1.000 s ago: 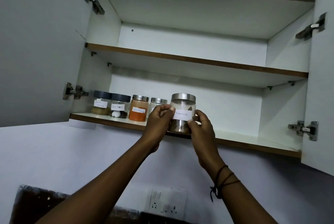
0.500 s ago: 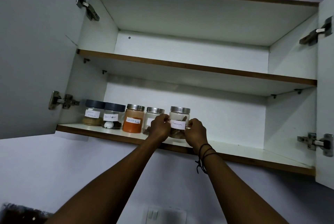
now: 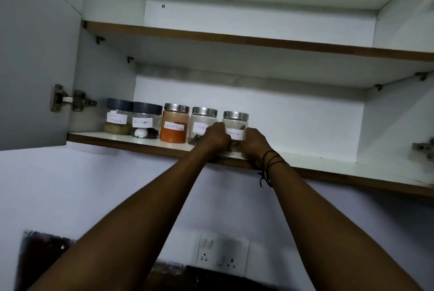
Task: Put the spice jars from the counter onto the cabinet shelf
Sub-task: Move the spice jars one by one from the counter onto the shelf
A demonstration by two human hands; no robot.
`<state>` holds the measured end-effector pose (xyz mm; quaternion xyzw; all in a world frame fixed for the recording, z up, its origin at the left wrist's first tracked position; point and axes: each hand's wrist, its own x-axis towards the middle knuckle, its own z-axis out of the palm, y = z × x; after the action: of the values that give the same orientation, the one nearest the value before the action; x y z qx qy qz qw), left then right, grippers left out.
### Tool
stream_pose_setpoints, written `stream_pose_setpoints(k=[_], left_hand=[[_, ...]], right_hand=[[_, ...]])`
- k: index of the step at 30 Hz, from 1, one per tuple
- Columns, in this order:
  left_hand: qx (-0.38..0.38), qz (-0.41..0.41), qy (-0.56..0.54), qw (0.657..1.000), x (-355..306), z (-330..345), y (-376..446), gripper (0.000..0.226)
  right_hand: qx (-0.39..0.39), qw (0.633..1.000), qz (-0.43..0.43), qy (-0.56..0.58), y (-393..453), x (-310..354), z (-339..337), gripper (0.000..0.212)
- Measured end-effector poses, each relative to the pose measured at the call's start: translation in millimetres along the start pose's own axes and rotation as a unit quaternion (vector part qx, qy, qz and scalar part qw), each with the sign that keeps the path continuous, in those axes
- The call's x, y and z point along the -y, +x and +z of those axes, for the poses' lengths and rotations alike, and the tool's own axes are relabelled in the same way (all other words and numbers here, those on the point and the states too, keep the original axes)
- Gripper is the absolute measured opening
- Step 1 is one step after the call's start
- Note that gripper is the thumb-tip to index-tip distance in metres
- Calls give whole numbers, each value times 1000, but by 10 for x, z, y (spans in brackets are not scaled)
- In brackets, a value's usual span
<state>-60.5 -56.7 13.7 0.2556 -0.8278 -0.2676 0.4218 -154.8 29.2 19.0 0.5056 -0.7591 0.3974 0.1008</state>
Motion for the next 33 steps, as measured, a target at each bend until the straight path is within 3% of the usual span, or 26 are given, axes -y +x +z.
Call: stream_pose_setpoints(k=[4, 7, 12, 16, 18, 22, 26, 29, 33], left_hand=[[-75, 40, 36, 996, -10, 40, -162, 14], [-114, 116, -1, 987, 23, 36, -324, 22], [-178, 197, -100, 959, 144, 184, -764, 26], [-179, 256, -139, 940, 408, 386, -1205, 26], [-155, 217, -147, 952, 633, 569, -1434, 27], [-22, 129, -157, 979, 1282, 1090, -2127, 27], [67, 52, -136, 987, 1945, 1582, -2816, 26], [155, -5, -104, 982, 2432, 1919, -3394, 24], [256, -54, -49, 964, 2911, 2184, -4014, 22]], right_hand=[[-30, 999, -18, 3, -139, -18, -15, 11], [-96, 993, -57, 20, -284, -9, 33, 5], [-211, 956, -166, 117, -856, -47, 226, 27], [-230, 941, -208, 137, -1309, -230, 468, 28], [-202, 954, -176, 135, -1537, -398, 696, 27], [-97, 986, -41, 129, -2211, -885, 1348, 31], [-11, 992, 71, 108, -2932, -1335, 2009, 36], [70, 984, 147, 71, -3528, -1644, 2518, 37], [134, 974, 184, 8, -4174, -1923, 2979, 30]])
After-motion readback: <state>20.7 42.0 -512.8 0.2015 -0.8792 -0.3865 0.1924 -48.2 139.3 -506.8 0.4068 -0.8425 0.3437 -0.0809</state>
